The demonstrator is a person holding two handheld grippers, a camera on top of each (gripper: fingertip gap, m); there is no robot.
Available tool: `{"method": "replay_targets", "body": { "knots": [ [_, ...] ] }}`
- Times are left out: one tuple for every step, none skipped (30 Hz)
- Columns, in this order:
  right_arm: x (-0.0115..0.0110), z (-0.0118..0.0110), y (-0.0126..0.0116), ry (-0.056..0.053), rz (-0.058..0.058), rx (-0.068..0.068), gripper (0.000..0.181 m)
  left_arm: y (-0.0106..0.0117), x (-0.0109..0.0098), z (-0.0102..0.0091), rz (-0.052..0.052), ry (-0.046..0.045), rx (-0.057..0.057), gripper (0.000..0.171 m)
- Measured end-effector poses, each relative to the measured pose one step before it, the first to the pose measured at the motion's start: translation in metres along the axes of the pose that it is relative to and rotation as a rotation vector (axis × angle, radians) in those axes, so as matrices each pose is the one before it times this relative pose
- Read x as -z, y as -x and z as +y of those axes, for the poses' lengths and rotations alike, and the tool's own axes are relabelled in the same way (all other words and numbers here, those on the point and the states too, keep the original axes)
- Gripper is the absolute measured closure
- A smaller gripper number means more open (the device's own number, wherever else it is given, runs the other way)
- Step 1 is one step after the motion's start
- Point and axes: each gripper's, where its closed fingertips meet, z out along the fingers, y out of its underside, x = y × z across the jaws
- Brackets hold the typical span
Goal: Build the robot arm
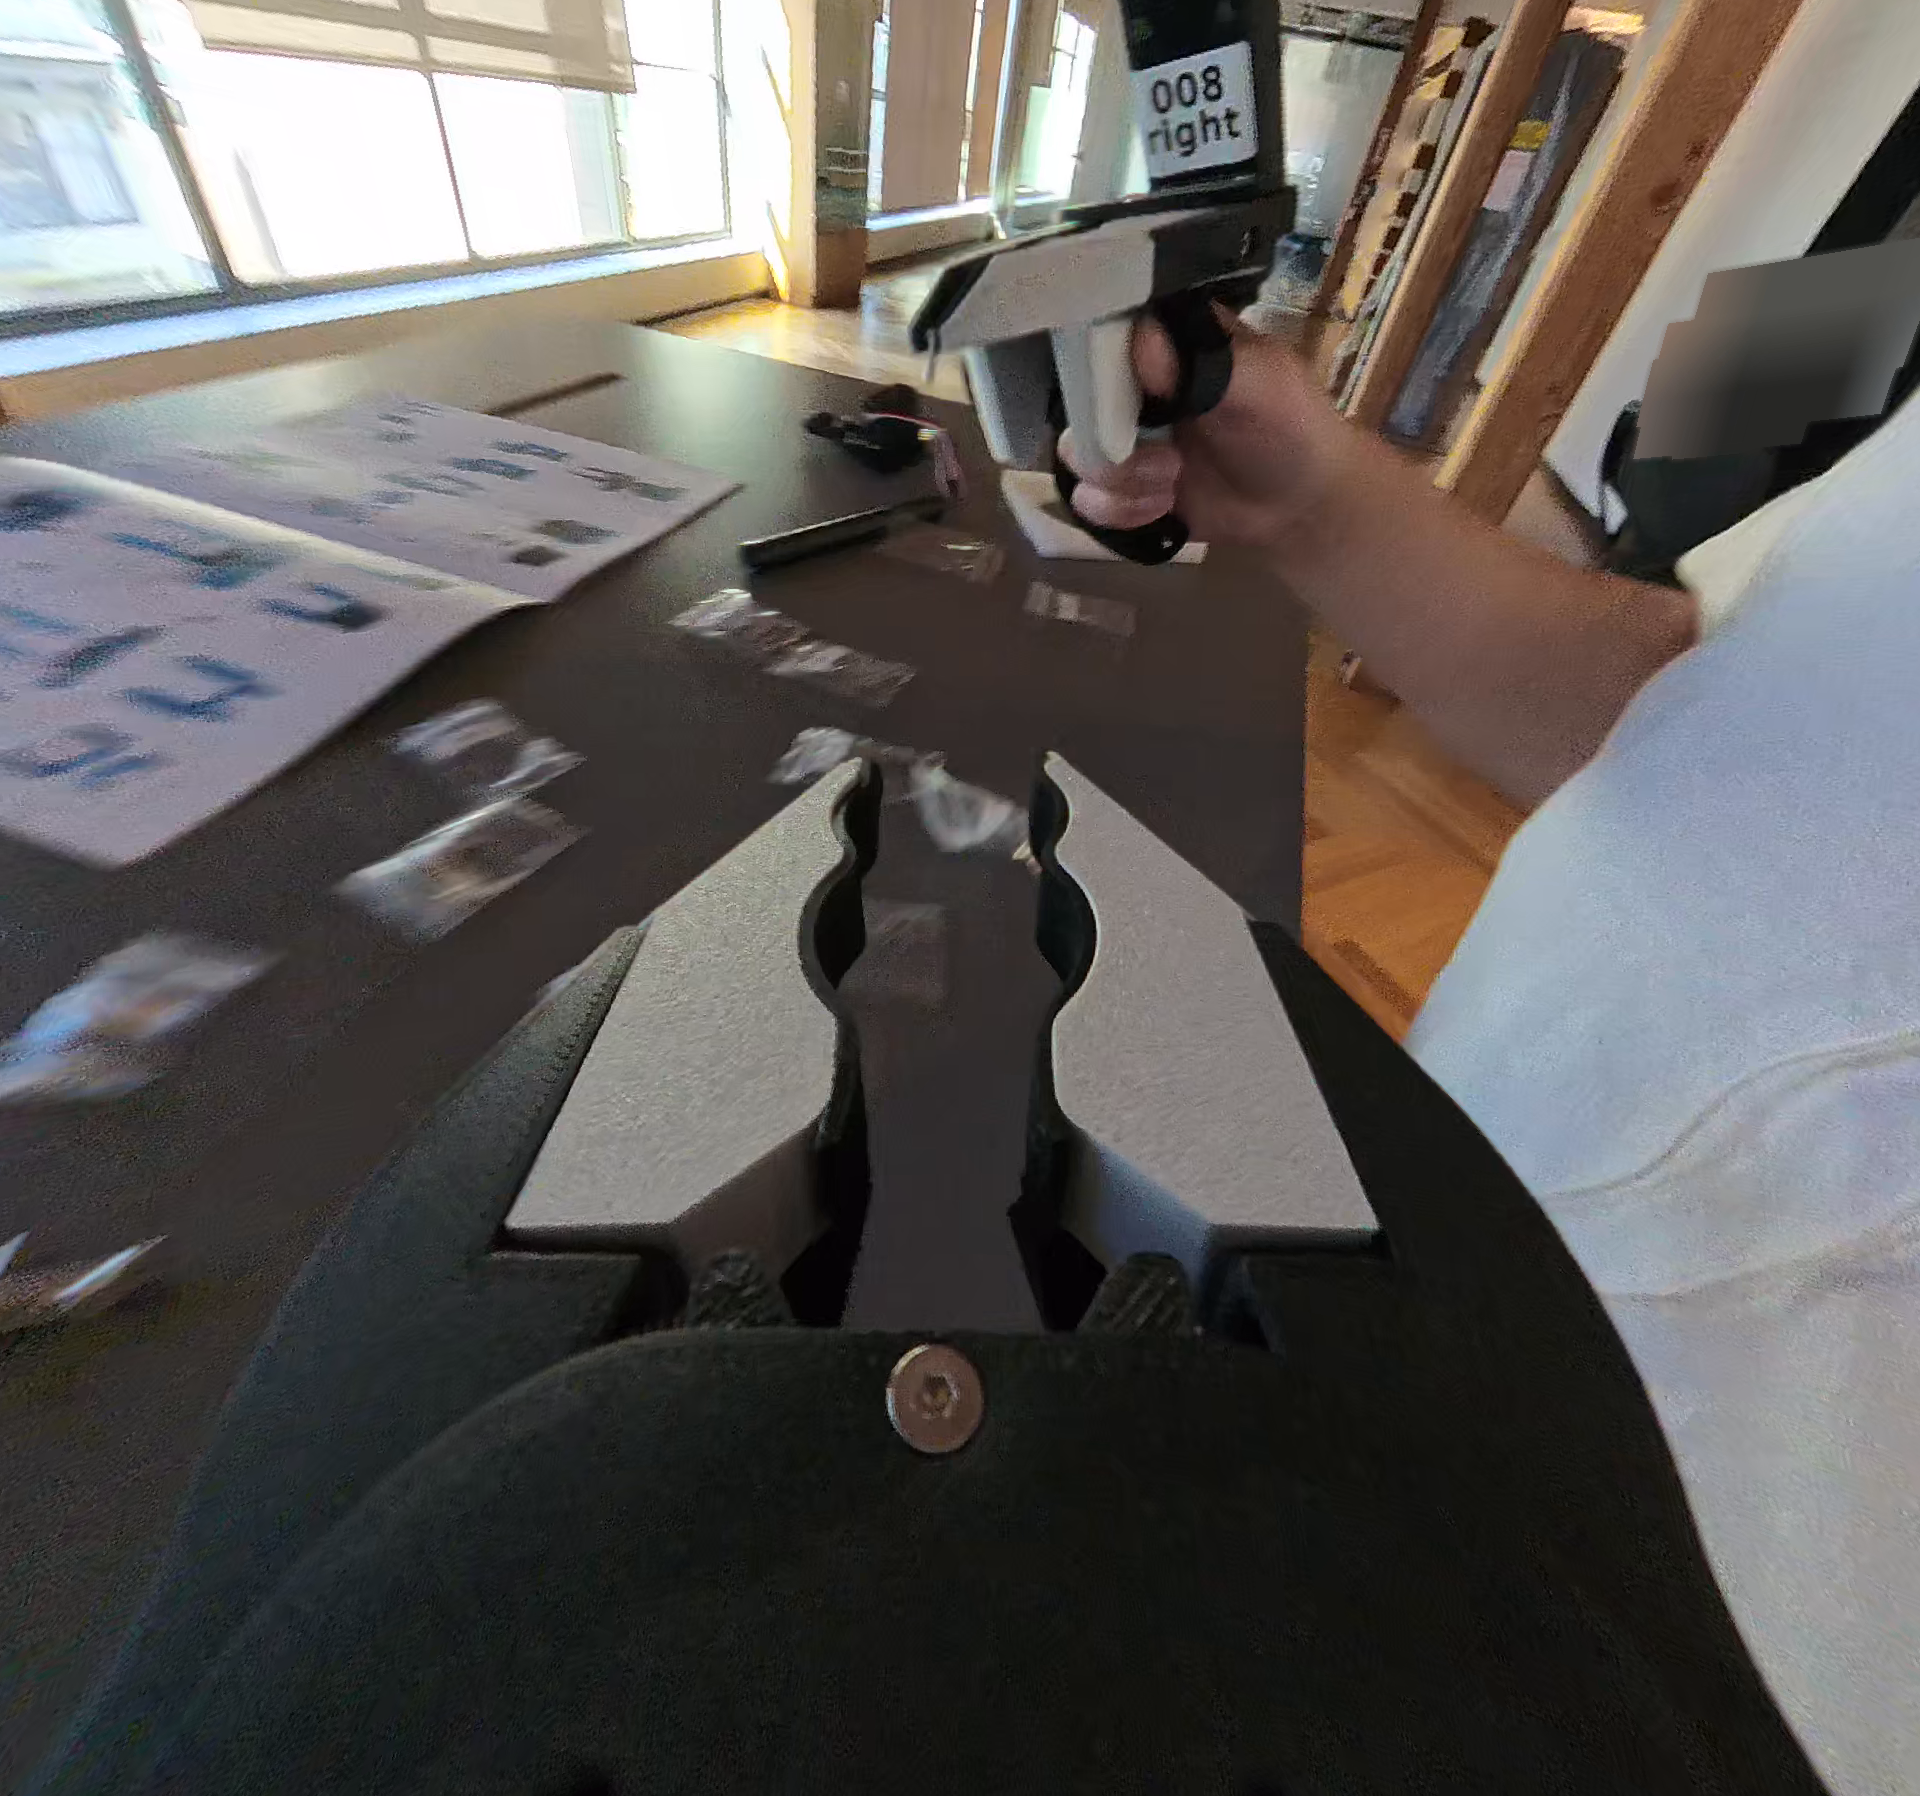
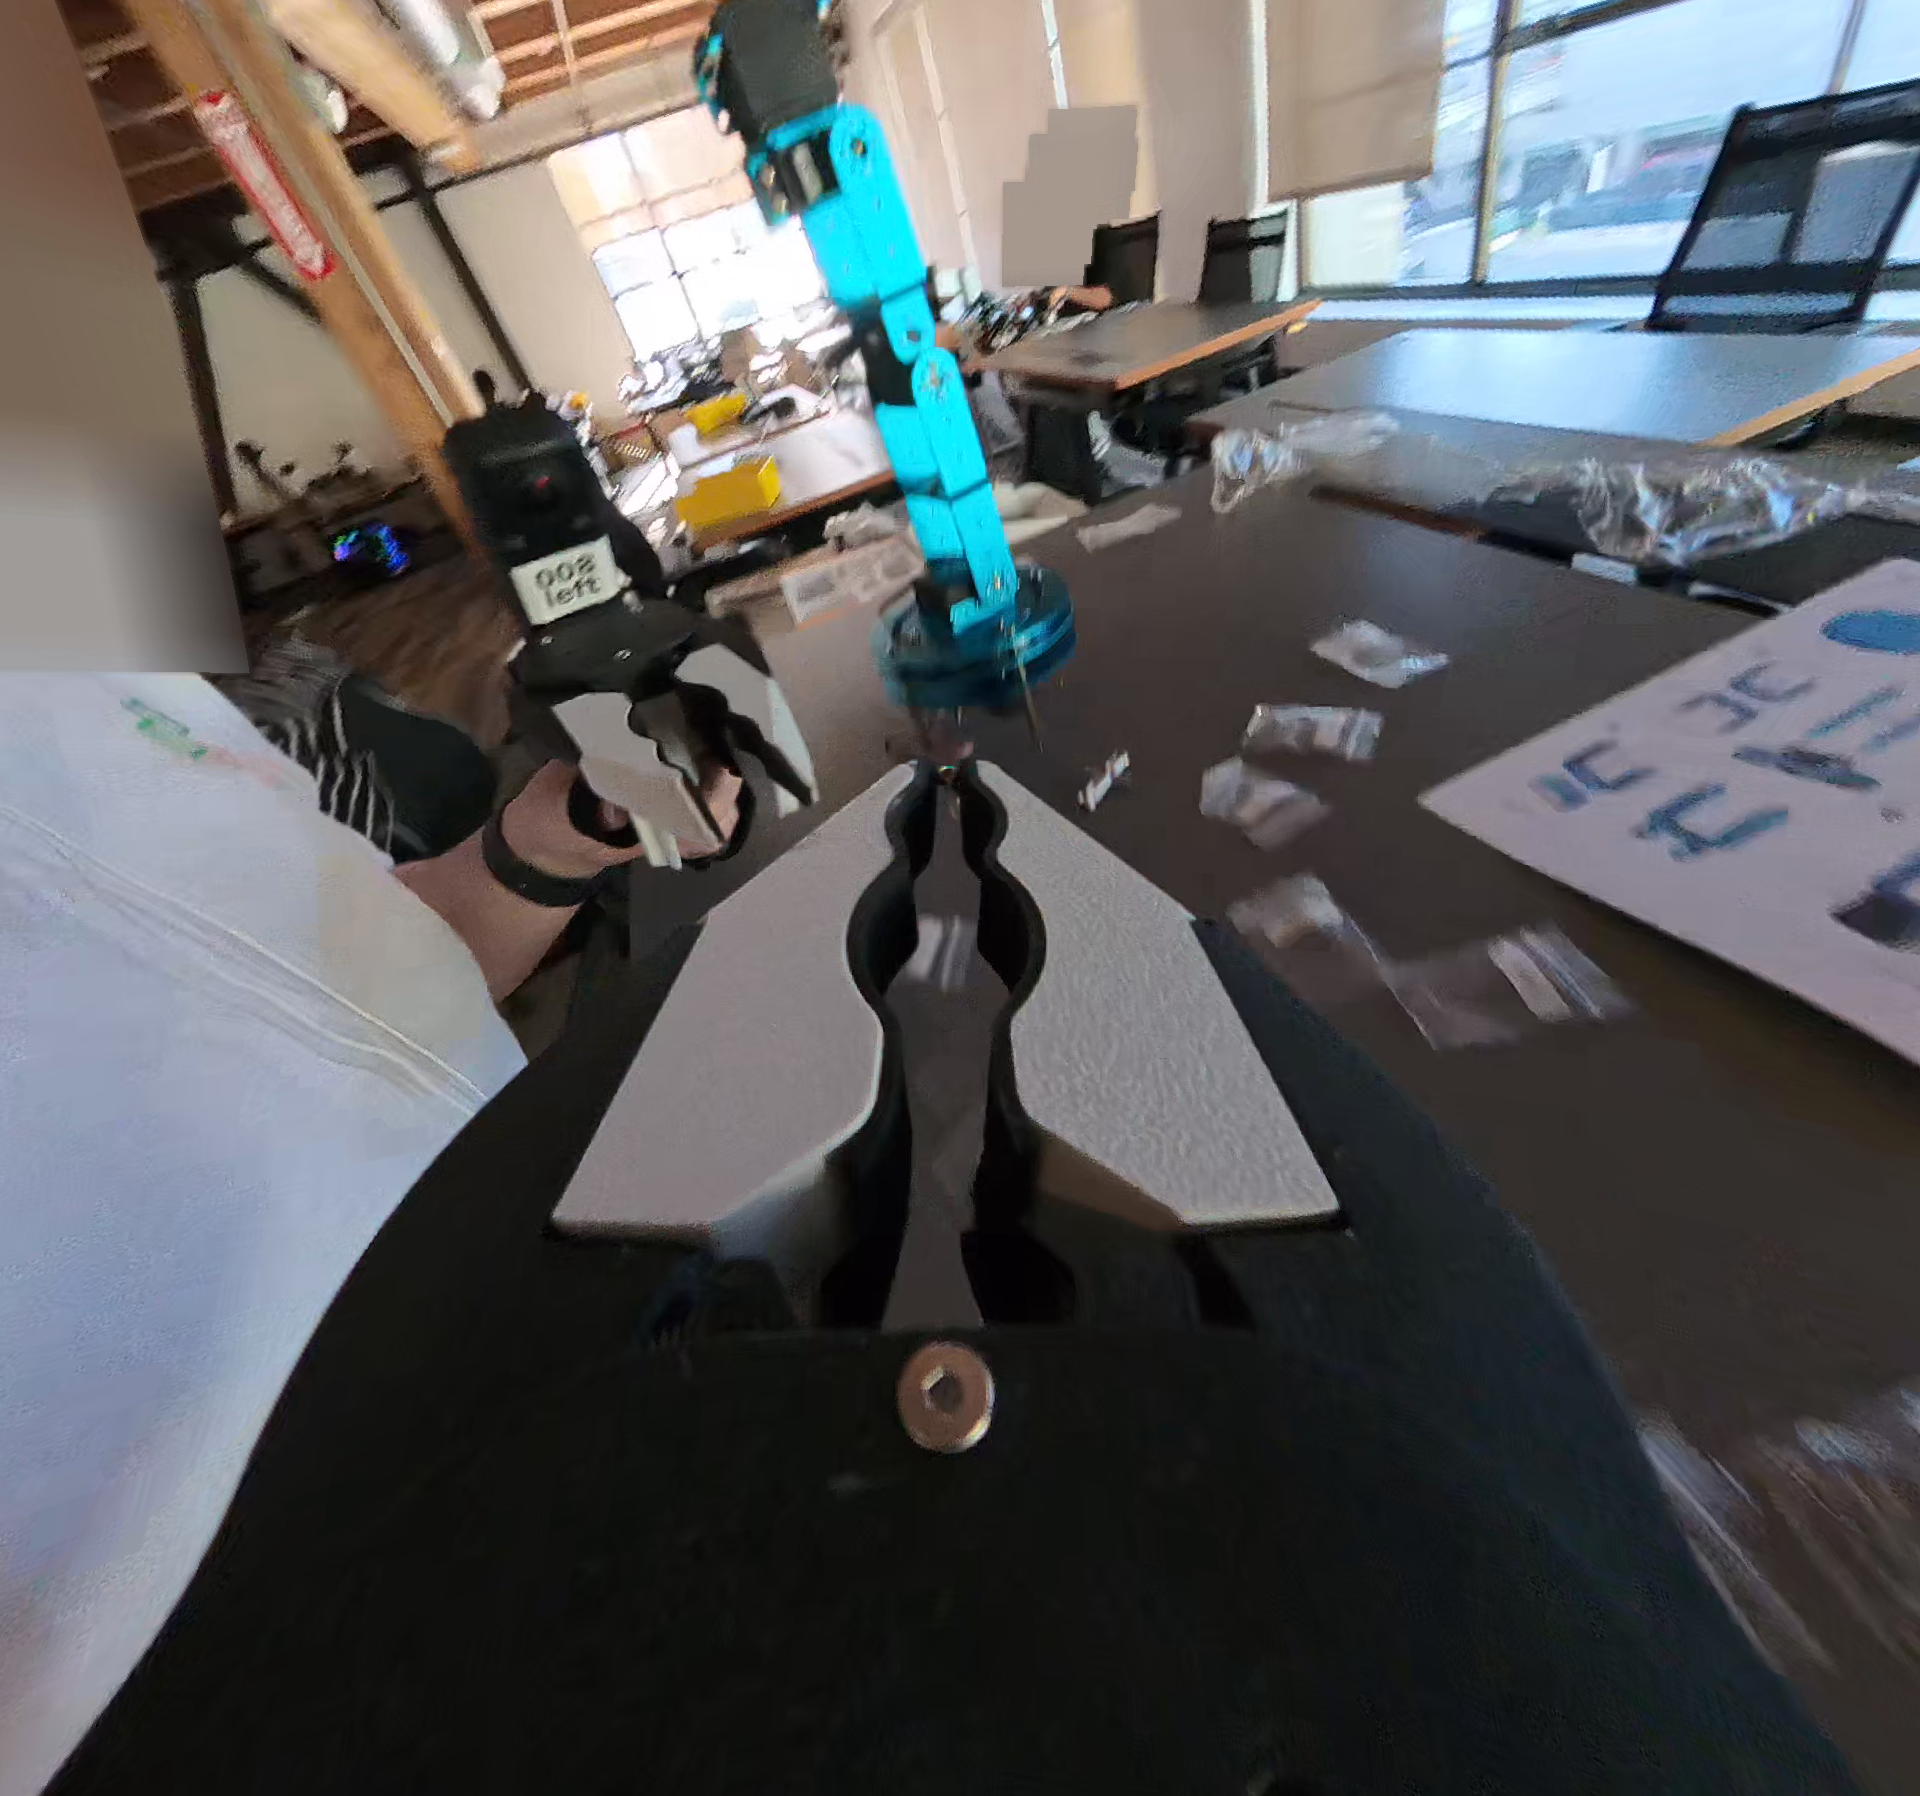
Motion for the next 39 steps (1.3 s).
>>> {"method": "replay_targets", "body": {
  "knots": [
    [-0.01985,-0.00742,0.00582,-0.0144,0.0192,-0.0166,0.178,0.0102,0.03343,-0.00516,-0.0023,-0.02,-0.0157,0.143],
    [-0.0182,-0.00477,0.00499,-0.0013,0.0241,-0.0156,0.178,0.00735,0.02975,-0.00757,0.0184,-0.02837,-0.0037,0.142],
    [-0.01592,-0.00356,0.00475,0.0011,0.0318,-0.0078,0.178,0.00597,0.02602,-0.00785,0.0259,-0.03025,0.0054,0.141],
    [-0.01346,-0.00387,0.00677,-0.0083,0.0246,-0.002,0.178,0.00642,0.0224,-0.00597,0.0219,-0.02347,0.0099,0.141],
    [-0.01168,-0.00255,0.00703,-0.0057,0.0204,-0.0042,0.178,0.0077,0.01863,-0.00309,0.0126,-0.01162,0.0099,0.141],
    [-0.00996,-0.00093,0.00529,0.0017,0.025,-0.0047,0.178,0.00916,0.01515,-0.0001,0.0029,-0.00056,0.0094,0.141],
    [-0.00816,-0.00015,0.00443,0.0064,0.0245,-0.0027,0.178,0.01044,0.01209,0.00179,-0.005,0.00384,0.0119,0.141],
    [-0.00635,-0.00015,0.0038,0.0097,0.0241,-0.0024,0.178,0.01031,0.00956,0.00222,-0.0069,0.00215,0.0175,0.141],
    [-0.00443,-0.00116,0.00284,0.0073,0.0247,-0.003,0.178,0.0087,0.00748,0.00179,-0.0021,-0.00228,0.0224,0.141],
    [-0.00286,-0.00237,0.00238,0.0025,0.0238,-0.0038,0.178,0.00696,0.00593,0.00062,0.0017,-0.00868,0.024,0.141],
    [-0.00139,-0.00227,0.00128,0.0048,0.0252,-0.0034,0.178,0.00533,0.00487,-0.00055,0.003,-0.01532,0.0223,0.141],
    [-0.00019,-0.00161,0.00011,0.0091,0.0294,-0.002,0.178,0.00365,0.00373,-0.00137,0.0064,-0.01821,0.0184,0.142],
    [0.00107,-0.00113,-0.00066,0.0117,0.0306,-0.0002,0.178,0.00198,0.0027,-0.0015,0.011,-0.01678,0.0128,0.143],
    [0.00181,-0.00091,-0.00093,0.0121,0.0279,0.0011,0.178,0.00116,0.00178,-0.00148,0.0115,-0.01333,0.0055,0.144],
    [0.00261,-0.00113,-0.00138,0.0091,0.0261,-0.0008,0.178,0.00086,0.00083,-0.00124,0.0084,-0.00824,-0.0015,0.145],
    [0.00325,-0.00132,-0.00178,0.0062,0.0245,-0.0031,0.178,0.00055,0.00022,-0.0015,0.0059,-0.00482,-0.0058,0.145],
    [0.00377,-0.00081,-0.00207,0.0049,0.023,-0.0024,0.178,-0.00029,-0.0003,-0.0022,0.0062,-0.00653,-0.0067,0.145],
    [0.0043,-0.00007,-0.00238,0.0038,0.0228,-0.0006,0.178,-0.00165,-0.00056,-0.00287,0.0101,-0.01123,-0.0057,0.145],
    [0.00488,0.0004,-0.00252,-0.0011,0.022,0.0022,0.178,-0.00304,-0.00083,-0.00295,0.0151,-0.01358,-0.0039,0.145],
    [0.00542,0.00077,-0.00295,-0.0066,0.0211,0.0042,0.178,-0.00423,-0.00106,-0.00249,0.0182,-0.0125,-0.0031,0.146],
    [0.00584,0.00182,-0.0034,-0.0076,0.0186,0.0029,0.178,-0.00535,-0.00112,-0.0018,0.0207,-0.00952,-0.0061,0.146],
    [0.00642,0.0025,-0.00419,-0.008,0.017,0.0018,0.178,-0.00593,-0.00127,-0.00093,0.0212,-0.00532,-0.013,0.146],
    [0.00726,0.0028,-0.00524,-0.0078,0.0172,0.0024,0.178,-0.00561,-0.00151,0.00047,0.0197,0.00146,-0.0201,0.148],
    [0.00845,0.00287,-0.00658,-0.0085,0.0193,0.0021,0.178,-0.0055,-0.00225,0.00248,0.0216,0.01284,-0.023,0.148],
    [0.00962,0.00311,-0.0077,-0.0074,0.0195,-0.0013,0.178,-0.0052,-0.00294,0.00447,0.0218,0.02433,-0.0212,0.15],
    [0.01105,0.00298,-0.00841,-0.0091,0.0162,-0.0032,0.178,-0.00467,-0.00428,0.00559,0.018,0.03173,-0.0187,0.152],
    [0.01233,0.00275,-0.01029,-0.0111,0.0193,-0.0045,0.178,-0.00451,-0.0057,0.00584,0.0162,0.03582,-0.0183,0.153],
    [0.01361,0.00315,-0.0126,-0.011,0.0267,-0.011,0.178,-0.00415,-0.00755,0.0047,0.015,0.03414,-0.0152,0.155],
    [0.0143,0.00245,-0.01299,-0.0192,0.0237,-0.0177,0.178,-0.00295,-0.00955,0.00263,0.0102,0.02684,-0.0057,0.158],
    [0.01476,0.00227,-0.01303,-0.0227,0.018,-0.02,0.178,-0.00163,-0.01181,0.00109,0.0056,0.02121,0.0073,0.159],
    [0.01483,0.00349,-0.01386,-0.0146,0.0157,-0.0124,0.178,-0.00191,-0.01412,0.00009,0.0093,0.01719,0.0179,0.159],
    [0.01502,0.00416,-0.01536,-0.0079,0.0166,-0.0004,0.178,-0.00348,-0.01617,-0.00119,0.0172,0.01128,0.024,0.158],
    [0.0148,0.00358,-0.01801,-0.0091,0.0198,0.0072,0.178,-0.00501,-0.01795,-0.00216,0.0218,0.00529,0.0235,0.157],
    [0.01432,0.00327,-0.02085,-0.0073,0.0199,0.0075,0.178,-0.00535,-0.0193,-0.00233,0.0185,0.00236,0.0162,0.156],
    [0.01333,0.00299,-0.02299,-0.0028,0.0165,0.0103,0.178,-0.00405,-0.02078,-0.00104,0.0073,0.00439,0.0103,0.155],
    [0.01279,0.00183,-0.02419,-0.0062,0.009,0.0202,0.178,-0.00218,-0.02221,0.00022,-0.0034,0.00359,0.0084,0.154],
    [0.01211,-0.00047,-0.02522,-0.0213,0.0037,0.0313,0.178,-0.0006,-0.02336,0.00082,-0.0111,-0.00631,0.0048,0.153],
    [0.01058,-0.00162,-0.02858,-0.0254,0.0094,0.0325,0.178,0.00198,-0.0249,0.00087,-0.0215,-0.01266,0.0046,0.153],
    [0.00826,-0.00026,-0.03217,-0.0074,0.0138,0.0239,0.178,0.00503,-0.02671,0.00144,-0.0351,-0.00627,0.0197,0.152]
  ]
}}
